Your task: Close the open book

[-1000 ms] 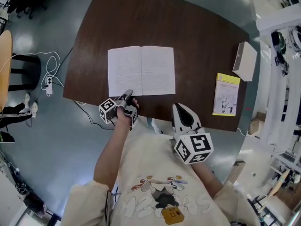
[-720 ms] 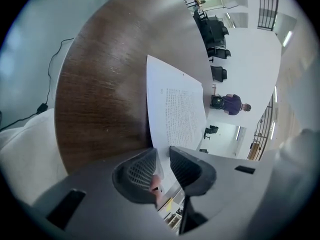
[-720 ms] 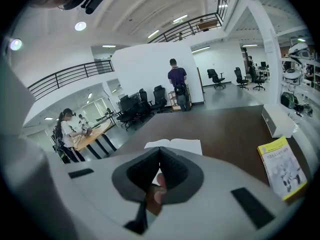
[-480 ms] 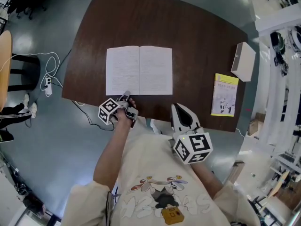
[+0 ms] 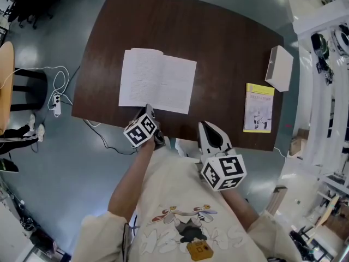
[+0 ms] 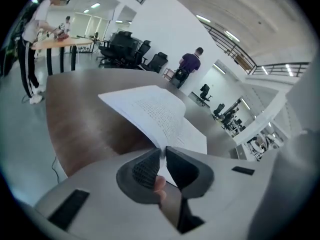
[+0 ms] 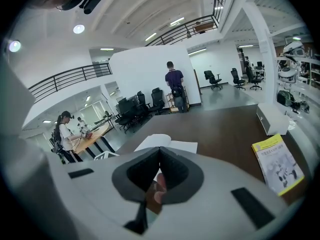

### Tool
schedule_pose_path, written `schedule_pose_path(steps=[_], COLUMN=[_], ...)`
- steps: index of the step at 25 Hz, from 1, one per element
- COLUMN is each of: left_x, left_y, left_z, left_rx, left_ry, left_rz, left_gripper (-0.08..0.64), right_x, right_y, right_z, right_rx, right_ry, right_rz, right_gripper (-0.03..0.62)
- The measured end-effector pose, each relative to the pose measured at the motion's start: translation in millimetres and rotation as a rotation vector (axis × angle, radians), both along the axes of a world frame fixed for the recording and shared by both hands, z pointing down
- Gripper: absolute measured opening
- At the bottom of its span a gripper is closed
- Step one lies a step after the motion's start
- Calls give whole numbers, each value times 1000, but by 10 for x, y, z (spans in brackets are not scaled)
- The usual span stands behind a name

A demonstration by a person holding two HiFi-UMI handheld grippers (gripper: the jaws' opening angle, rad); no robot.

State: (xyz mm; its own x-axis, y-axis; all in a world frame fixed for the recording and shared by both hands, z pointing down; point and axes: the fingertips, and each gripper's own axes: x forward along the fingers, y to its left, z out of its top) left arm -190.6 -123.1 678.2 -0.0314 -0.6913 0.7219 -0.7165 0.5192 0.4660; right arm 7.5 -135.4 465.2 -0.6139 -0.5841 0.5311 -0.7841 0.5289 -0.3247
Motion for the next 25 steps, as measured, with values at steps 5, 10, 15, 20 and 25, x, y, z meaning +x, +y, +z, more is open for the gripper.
schedule_pose_path(steps=[5, 10, 15, 20, 25], left_x=[123, 298, 469, 648, 994], left_y=[-4, -35, -36, -45, 4], left_z=[-14, -19, 35, 123, 422], left_rx=[-33, -62, -97, -132, -259], left_ry=[-179, -463, -573, -668, -766], left_rz=[141, 381, 514, 667, 998], left_gripper=[49, 48, 40, 34, 34], right_x=[111, 184, 194, 263, 348], right_y=[17, 6, 20, 44, 69], right_z=[-11, 1, 4, 23, 58], right_rx=[-3, -8, -11, -18, -26], right_ry=[-6, -14, -20, -22, -23], right_rz=[20, 31, 30, 41, 54], right_gripper=[6, 6, 6, 6, 6])
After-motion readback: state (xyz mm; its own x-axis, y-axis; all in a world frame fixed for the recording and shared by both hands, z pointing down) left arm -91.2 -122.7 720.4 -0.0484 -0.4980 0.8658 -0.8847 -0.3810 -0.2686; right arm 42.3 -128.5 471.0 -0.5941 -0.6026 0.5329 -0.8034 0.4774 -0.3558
